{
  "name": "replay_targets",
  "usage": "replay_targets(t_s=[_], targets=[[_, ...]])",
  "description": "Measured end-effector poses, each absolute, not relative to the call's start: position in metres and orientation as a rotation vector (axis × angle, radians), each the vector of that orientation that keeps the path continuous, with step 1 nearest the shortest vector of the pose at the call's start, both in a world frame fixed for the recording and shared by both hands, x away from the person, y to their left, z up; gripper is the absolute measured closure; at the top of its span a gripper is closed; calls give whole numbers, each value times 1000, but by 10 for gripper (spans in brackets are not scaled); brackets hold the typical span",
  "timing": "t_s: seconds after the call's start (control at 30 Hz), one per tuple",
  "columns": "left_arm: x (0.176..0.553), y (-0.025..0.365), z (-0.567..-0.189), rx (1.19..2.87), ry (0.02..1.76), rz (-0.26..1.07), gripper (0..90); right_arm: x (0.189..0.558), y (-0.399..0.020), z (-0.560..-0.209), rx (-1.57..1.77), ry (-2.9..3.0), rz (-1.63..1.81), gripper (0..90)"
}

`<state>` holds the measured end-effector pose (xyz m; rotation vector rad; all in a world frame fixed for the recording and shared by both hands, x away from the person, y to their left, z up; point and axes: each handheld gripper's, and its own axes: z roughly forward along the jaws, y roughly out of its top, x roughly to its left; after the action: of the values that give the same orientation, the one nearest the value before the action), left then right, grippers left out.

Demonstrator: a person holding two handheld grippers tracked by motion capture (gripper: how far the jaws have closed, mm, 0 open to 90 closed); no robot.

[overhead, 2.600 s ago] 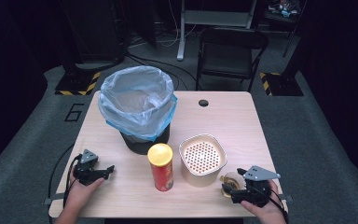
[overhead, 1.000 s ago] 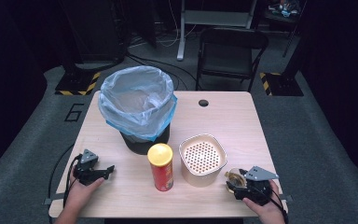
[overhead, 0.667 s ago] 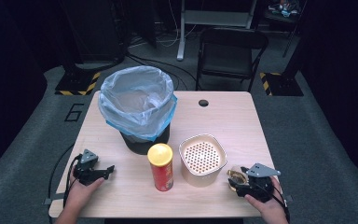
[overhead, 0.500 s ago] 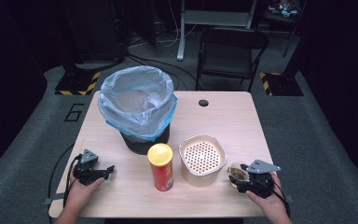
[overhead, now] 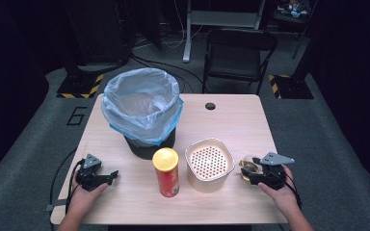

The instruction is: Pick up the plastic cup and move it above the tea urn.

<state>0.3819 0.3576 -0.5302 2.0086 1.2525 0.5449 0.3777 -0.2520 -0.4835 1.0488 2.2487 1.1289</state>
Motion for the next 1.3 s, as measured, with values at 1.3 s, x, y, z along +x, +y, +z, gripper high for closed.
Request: replay_targets(t_s=[1.3], targets=[[383, 356, -531, 1999, 1256, 546, 157, 431, -237, -390, 821, 2282, 1231, 331]])
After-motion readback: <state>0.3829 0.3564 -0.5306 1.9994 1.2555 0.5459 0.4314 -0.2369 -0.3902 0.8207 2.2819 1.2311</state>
